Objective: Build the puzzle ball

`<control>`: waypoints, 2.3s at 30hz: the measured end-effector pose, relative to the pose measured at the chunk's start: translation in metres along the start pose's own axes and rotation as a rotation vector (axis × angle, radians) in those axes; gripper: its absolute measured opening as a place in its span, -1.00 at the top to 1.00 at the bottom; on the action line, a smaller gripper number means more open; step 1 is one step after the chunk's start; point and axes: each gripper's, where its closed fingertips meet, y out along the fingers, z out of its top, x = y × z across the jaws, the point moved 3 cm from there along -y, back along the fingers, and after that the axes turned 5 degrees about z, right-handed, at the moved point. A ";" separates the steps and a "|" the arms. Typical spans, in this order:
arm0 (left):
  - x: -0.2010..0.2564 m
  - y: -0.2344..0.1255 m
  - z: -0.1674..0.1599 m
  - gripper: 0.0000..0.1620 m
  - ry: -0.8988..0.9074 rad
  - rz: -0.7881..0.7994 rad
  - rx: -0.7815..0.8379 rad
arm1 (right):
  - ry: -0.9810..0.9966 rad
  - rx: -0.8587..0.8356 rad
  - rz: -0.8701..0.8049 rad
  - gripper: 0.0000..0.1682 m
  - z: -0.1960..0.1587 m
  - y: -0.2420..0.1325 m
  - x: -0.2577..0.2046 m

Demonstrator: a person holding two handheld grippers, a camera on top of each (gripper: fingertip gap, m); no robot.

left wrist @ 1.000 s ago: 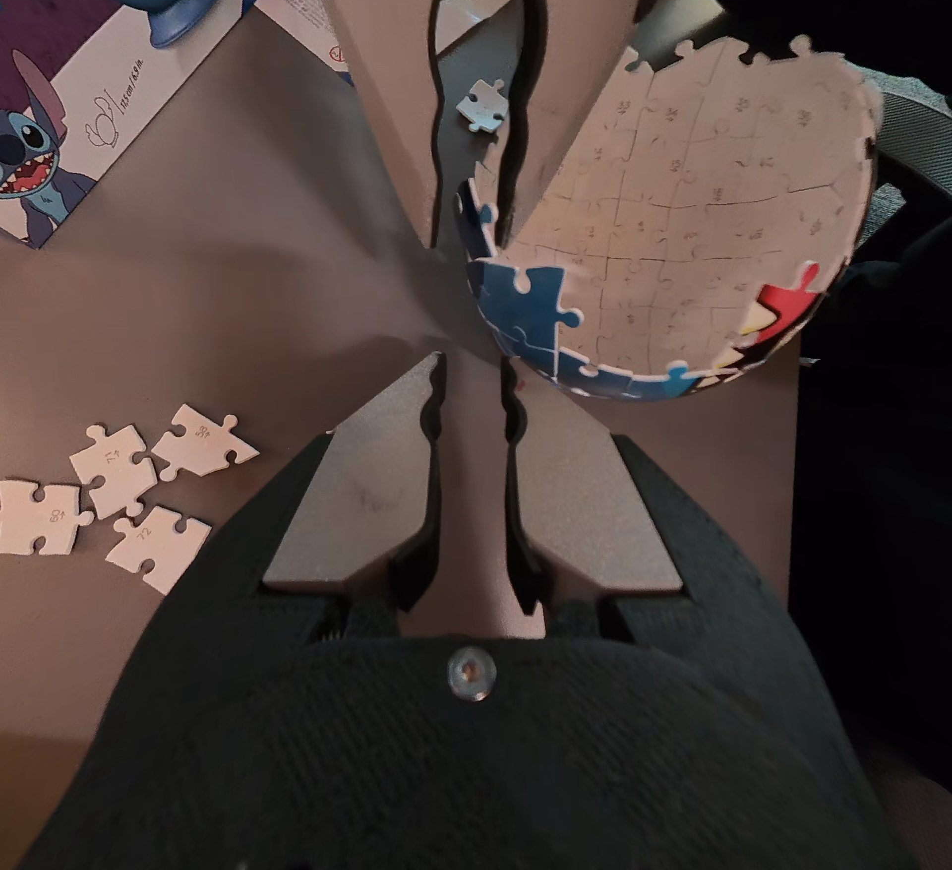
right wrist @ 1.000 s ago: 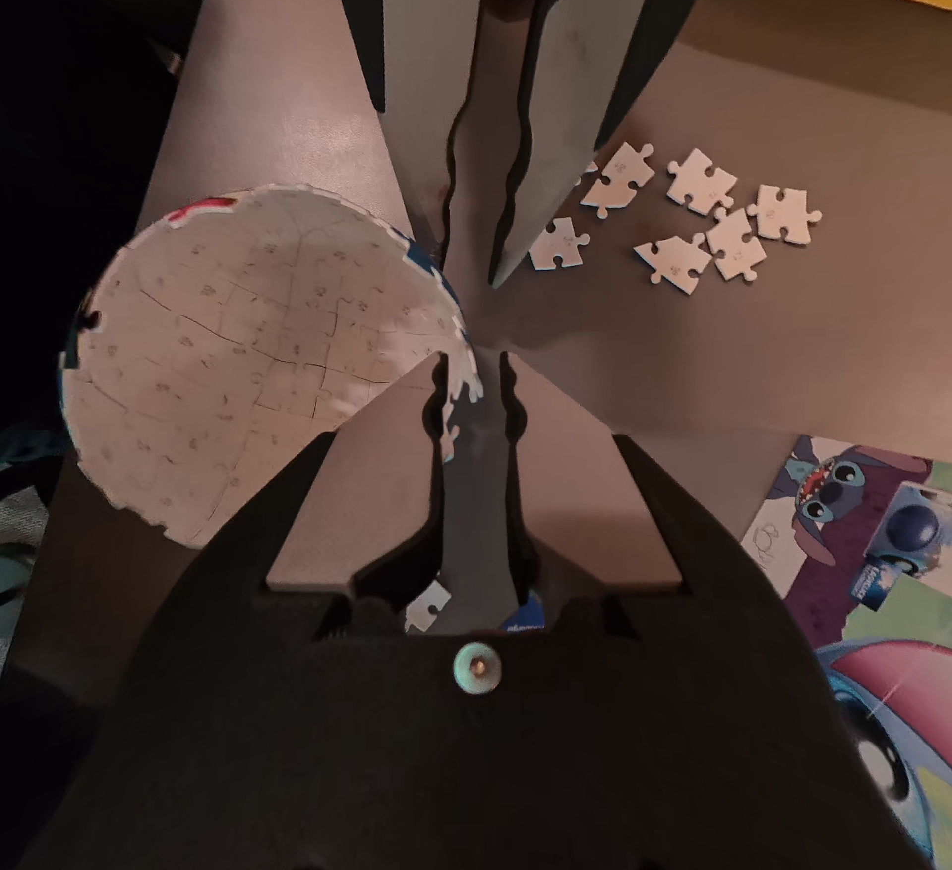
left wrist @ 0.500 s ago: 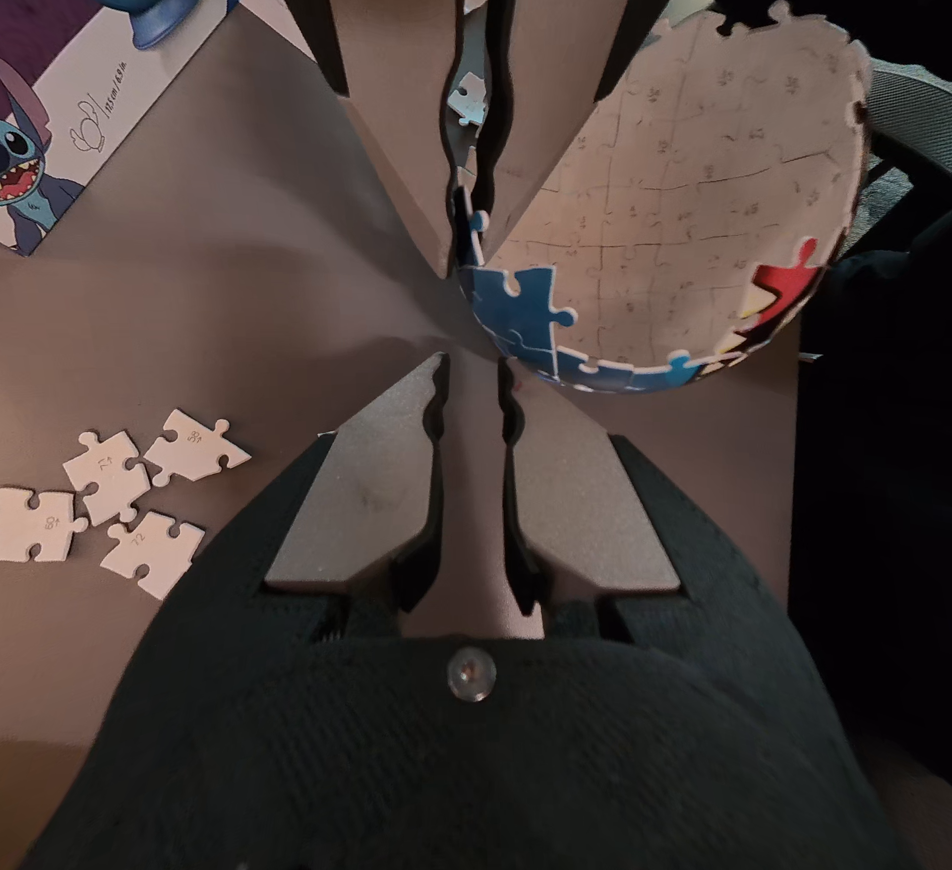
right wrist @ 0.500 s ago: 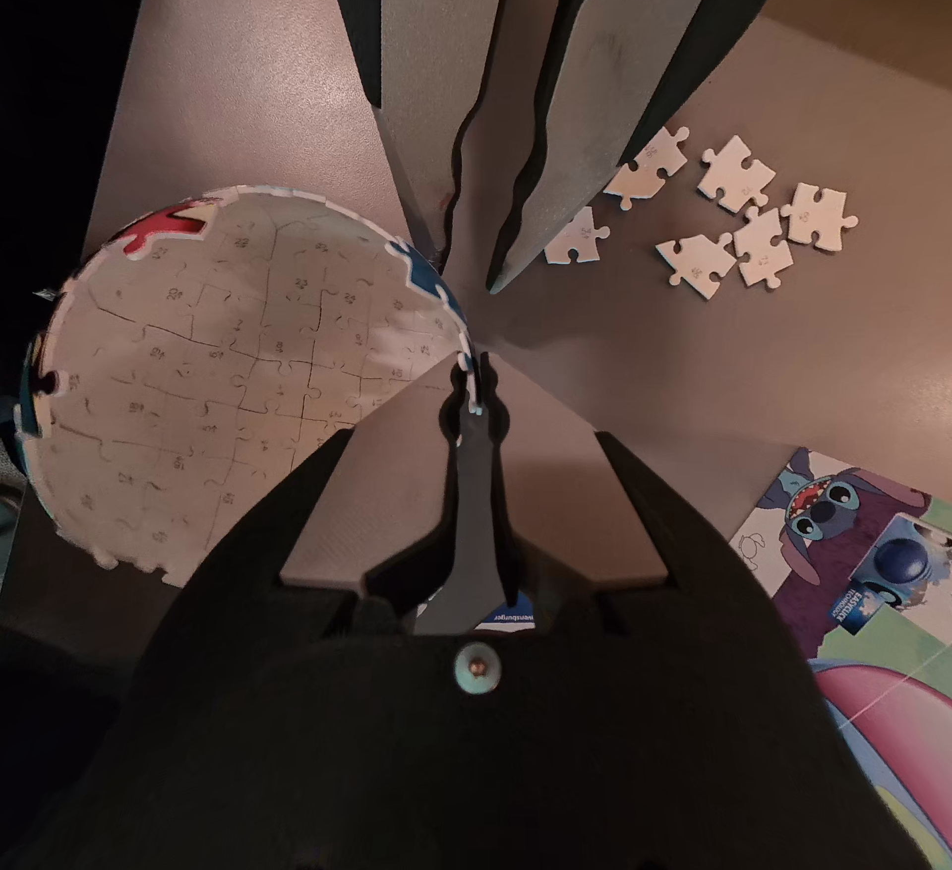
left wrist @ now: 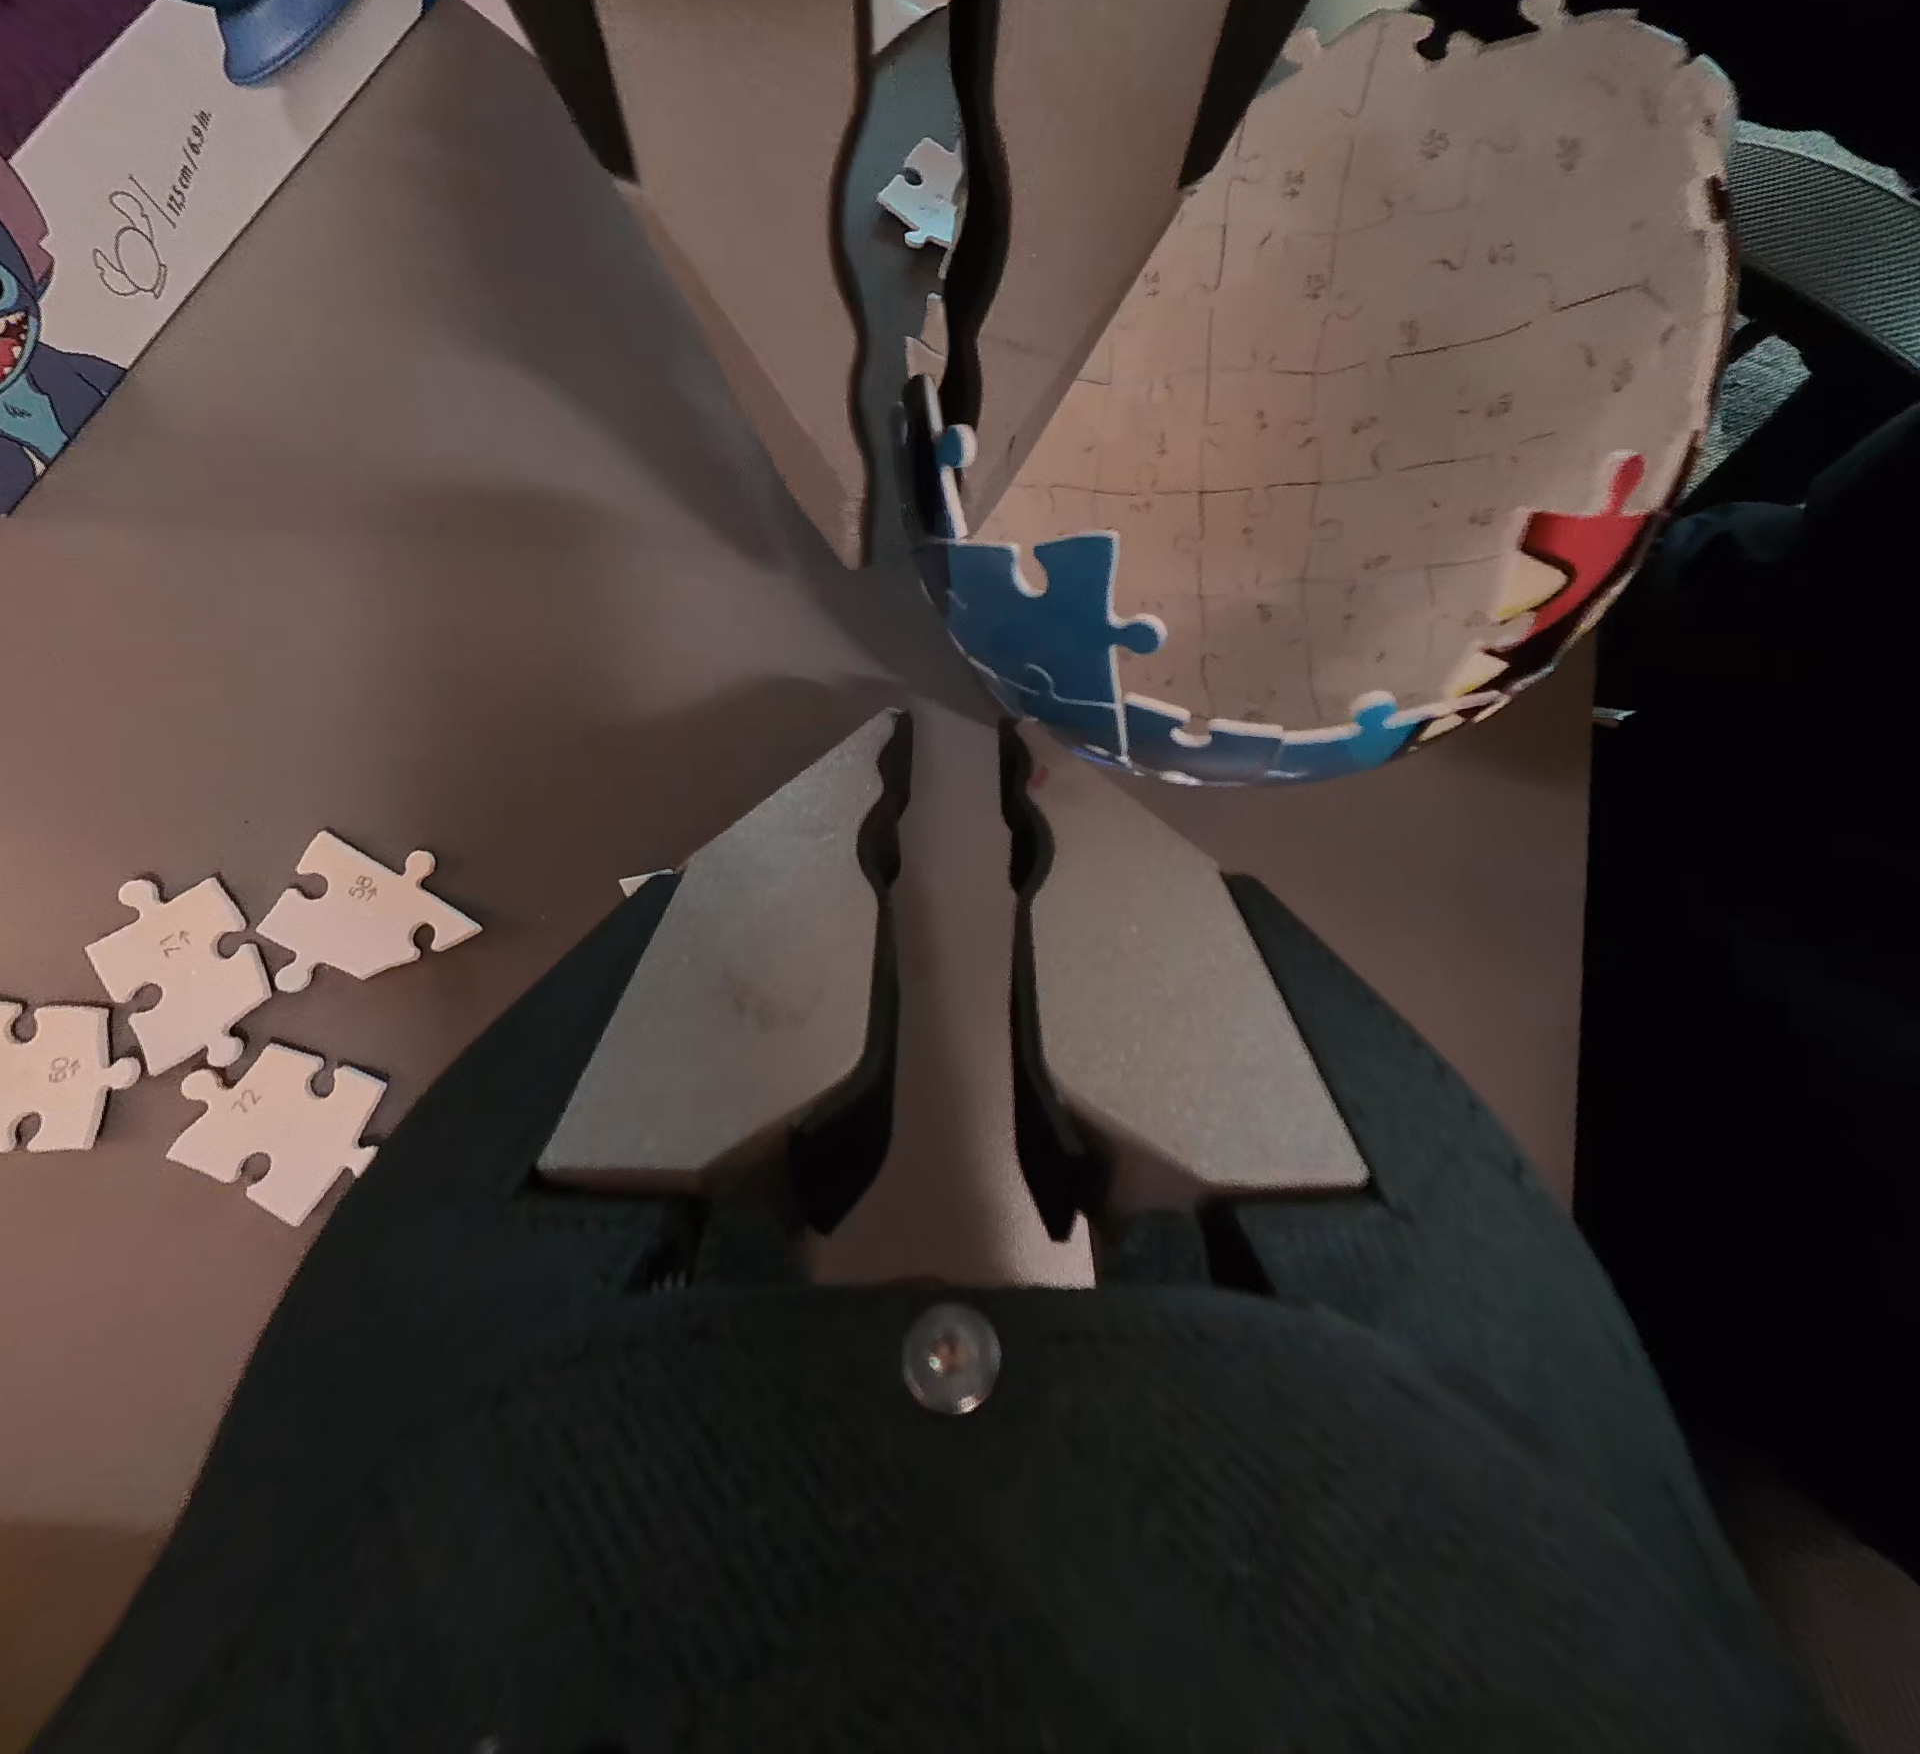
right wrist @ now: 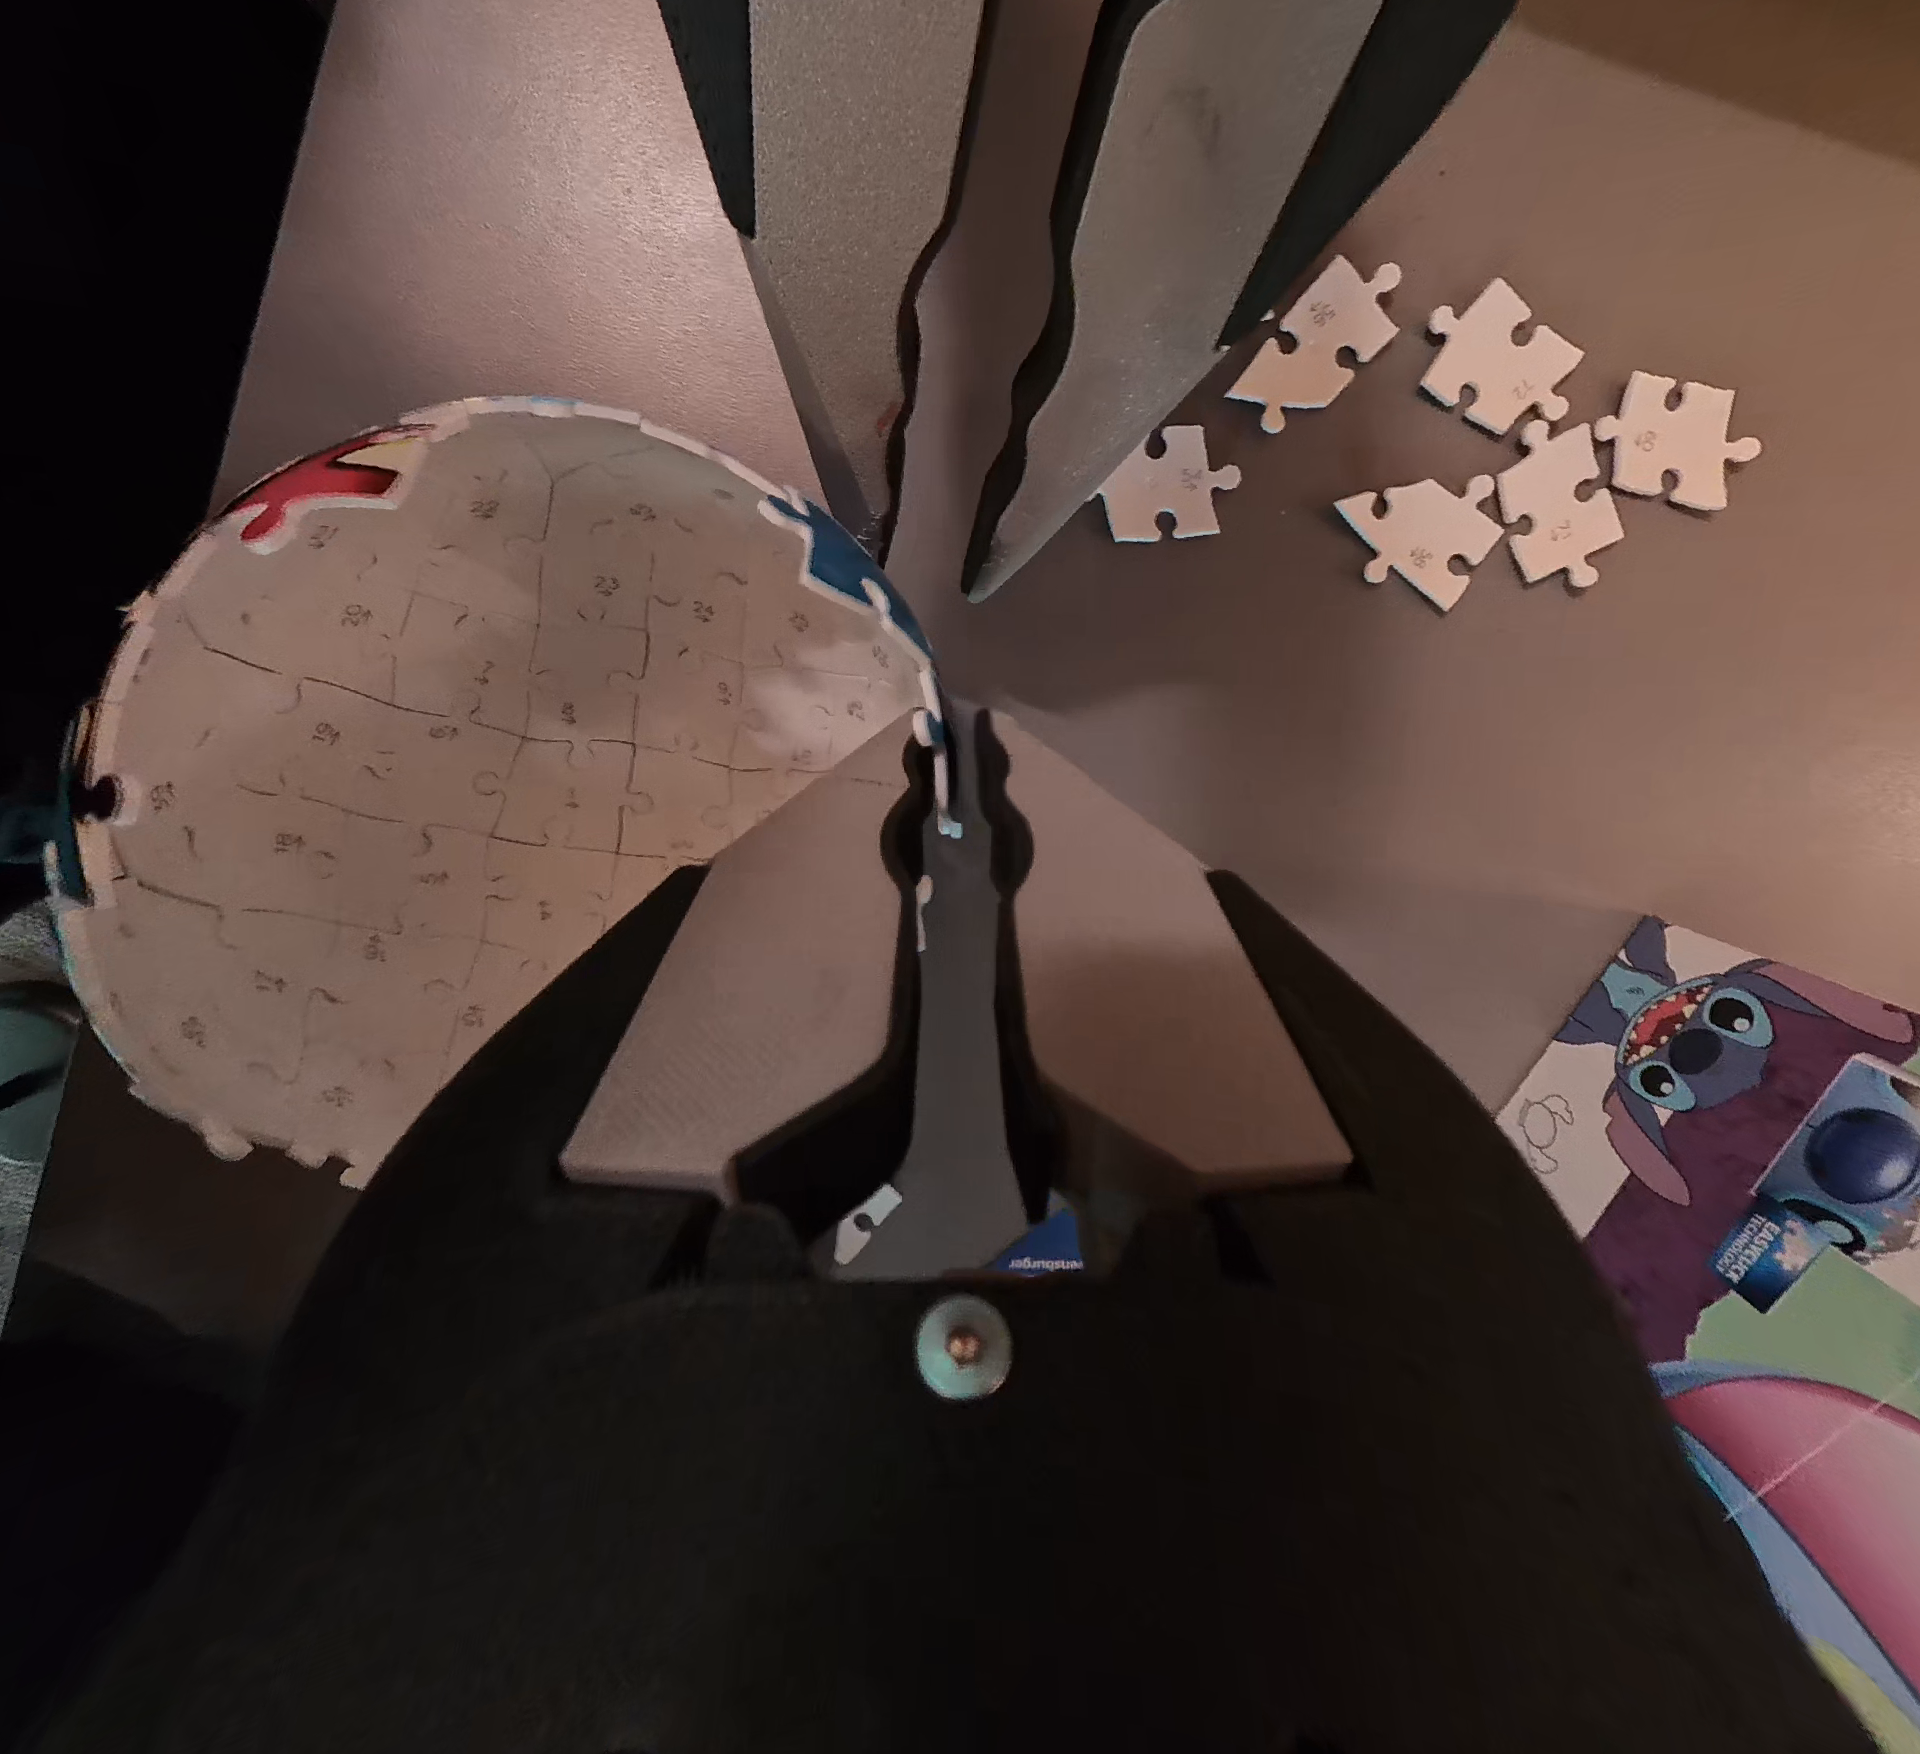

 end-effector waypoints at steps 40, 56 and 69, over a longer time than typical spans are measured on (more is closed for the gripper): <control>-0.053 -0.019 0.012 0.72 -0.065 0.224 0.224 | 0.529 0.770 -0.529 0.60 -0.136 -0.063 -0.008; -0.034 -0.019 -0.009 0.45 0.009 0.104 0.145 | 0.398 0.925 -0.485 0.14 -0.127 -0.070 -0.035; -0.040 -0.010 -0.009 0.47 0.029 0.201 0.164 | 0.490 0.886 -0.540 0.10 -0.144 -0.058 -0.032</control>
